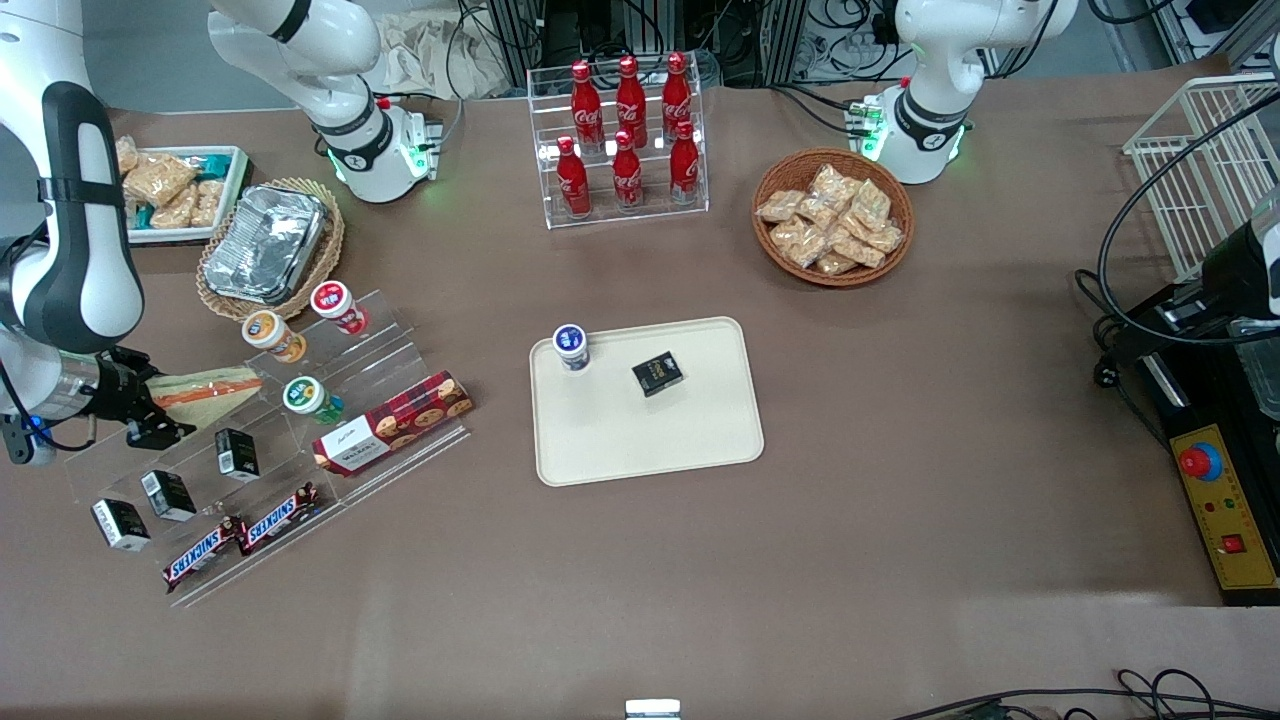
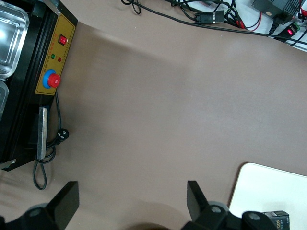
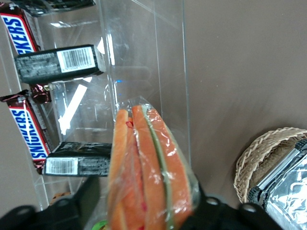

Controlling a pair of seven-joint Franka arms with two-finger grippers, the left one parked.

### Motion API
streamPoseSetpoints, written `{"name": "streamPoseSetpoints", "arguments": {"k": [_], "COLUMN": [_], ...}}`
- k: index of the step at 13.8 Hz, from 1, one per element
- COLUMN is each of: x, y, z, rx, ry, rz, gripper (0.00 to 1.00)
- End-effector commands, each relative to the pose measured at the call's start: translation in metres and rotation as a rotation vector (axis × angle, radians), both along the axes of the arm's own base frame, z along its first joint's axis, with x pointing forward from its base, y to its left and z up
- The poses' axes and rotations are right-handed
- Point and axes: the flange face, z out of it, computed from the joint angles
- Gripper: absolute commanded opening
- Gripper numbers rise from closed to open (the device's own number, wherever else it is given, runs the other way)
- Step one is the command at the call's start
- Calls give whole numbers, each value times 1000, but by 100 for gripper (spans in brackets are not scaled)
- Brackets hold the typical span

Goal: Place sandwich on tray
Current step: 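Close the right gripper on the wrapped triangular sandwich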

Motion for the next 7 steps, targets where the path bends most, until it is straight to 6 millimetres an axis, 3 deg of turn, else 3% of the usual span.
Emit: {"name": "streamPoseSetpoints", "arguments": {"k": [1, 3, 4, 7], "x": [-10, -7, -3, 14], "y": [7, 10, 9, 11], "z": [0, 6, 18, 101], "rx": [0, -3, -7, -26], "ry": [-22, -28, -52, -171], "rz": [-7, -4, 9, 71], "gripper": [0, 0, 0, 0]}}
